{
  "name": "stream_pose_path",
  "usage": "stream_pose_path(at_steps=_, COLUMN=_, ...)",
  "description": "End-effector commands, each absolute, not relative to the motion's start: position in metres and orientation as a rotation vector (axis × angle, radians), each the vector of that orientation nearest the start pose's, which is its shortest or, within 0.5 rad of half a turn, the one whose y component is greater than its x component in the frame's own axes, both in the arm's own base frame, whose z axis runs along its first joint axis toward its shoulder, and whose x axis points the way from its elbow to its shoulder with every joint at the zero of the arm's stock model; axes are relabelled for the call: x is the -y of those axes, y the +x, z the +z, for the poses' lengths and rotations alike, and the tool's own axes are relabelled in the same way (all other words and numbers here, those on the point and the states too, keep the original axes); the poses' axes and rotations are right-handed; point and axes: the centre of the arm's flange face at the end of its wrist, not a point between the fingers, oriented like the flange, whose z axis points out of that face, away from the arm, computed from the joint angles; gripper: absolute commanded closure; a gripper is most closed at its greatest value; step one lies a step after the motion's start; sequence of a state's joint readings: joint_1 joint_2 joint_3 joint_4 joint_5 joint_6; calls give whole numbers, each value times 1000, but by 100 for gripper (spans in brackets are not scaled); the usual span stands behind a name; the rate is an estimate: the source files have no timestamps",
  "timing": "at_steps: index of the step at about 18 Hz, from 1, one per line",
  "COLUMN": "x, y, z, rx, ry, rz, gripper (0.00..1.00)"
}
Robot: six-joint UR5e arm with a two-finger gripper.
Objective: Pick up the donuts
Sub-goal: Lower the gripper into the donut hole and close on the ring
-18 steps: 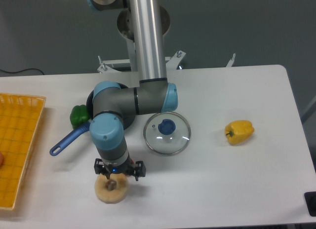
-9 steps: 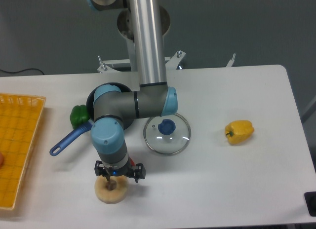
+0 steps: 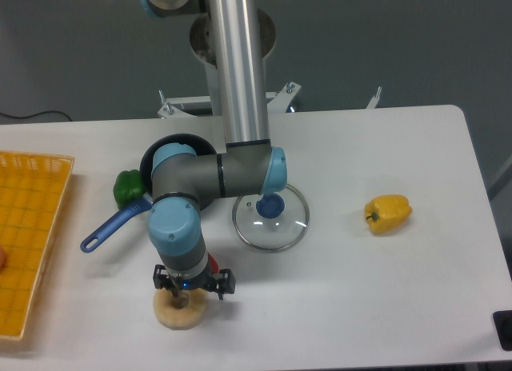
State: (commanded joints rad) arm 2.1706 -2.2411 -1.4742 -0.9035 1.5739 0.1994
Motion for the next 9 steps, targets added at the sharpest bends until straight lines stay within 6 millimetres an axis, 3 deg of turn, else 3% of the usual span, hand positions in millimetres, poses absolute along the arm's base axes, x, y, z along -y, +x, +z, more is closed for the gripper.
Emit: stream_pose_path(at_steps=9, x=-658, y=-289, z=186, rx=606, ry=-3000, rz=57, gripper=0)
